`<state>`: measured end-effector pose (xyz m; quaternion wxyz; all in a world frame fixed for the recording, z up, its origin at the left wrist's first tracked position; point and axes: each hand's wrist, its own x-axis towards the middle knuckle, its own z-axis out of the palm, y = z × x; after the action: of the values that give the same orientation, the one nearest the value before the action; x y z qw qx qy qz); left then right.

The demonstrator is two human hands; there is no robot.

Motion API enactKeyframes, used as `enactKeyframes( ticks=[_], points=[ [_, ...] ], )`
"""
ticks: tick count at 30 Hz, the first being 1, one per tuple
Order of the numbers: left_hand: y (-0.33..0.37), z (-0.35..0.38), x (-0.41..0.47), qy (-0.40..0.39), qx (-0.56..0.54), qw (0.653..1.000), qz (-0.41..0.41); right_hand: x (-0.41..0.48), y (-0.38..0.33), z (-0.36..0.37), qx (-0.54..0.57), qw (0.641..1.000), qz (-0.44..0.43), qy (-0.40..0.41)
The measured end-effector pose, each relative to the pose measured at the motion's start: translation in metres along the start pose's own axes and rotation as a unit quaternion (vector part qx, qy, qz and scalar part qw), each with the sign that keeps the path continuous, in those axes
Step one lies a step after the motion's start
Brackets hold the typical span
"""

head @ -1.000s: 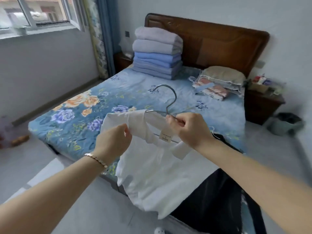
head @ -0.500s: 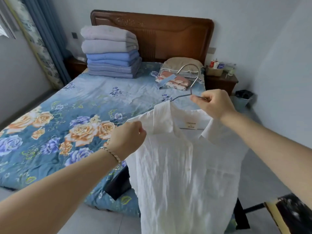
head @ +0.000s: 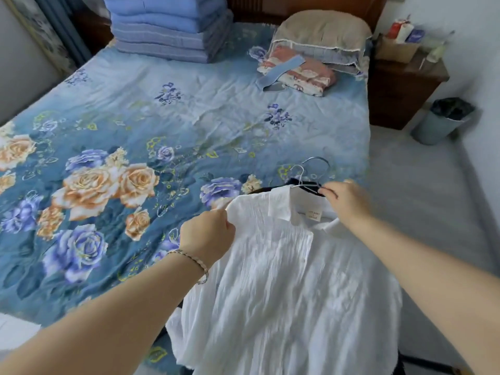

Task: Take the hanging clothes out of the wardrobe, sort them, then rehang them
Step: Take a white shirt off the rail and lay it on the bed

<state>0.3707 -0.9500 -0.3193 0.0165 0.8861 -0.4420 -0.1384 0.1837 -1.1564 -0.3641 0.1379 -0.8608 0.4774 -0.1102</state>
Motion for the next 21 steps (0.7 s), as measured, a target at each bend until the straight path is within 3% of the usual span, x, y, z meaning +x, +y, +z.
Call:
enactKeyframes(
  ticks=[4, 8, 11, 16, 21],
  points=[
    [0.005, 0.063, 0.063, -0.040, 0.017, 0.999, -0.033, 0.036, 0.032, 0.079, -0.094, 0.992, 0.060, -0.062],
    [0.007, 0.119, 0.111, -0.072, 0.036, 0.996, -0.046, 0.061, 0.071, 0.161, 0.008, 0.976, 0.197, -0.093],
    [0.007, 0.152, 0.131, -0.092, 0.052, 0.994, -0.041, 0.074, 0.092, 0.205, 0.061, 0.960, 0.233, -0.144],
    [0.008, 0.172, 0.152, -0.129, 0.056, 0.989, -0.055, 0.093, 0.094, 0.218, 0.129, 0.941, 0.200, -0.240],
    [0.009, 0.162, 0.152, -0.138, 0.052, 0.987, -0.057, 0.089, 0.076, 0.206, 0.032, 0.940, 0.149, -0.304]
  ],
)
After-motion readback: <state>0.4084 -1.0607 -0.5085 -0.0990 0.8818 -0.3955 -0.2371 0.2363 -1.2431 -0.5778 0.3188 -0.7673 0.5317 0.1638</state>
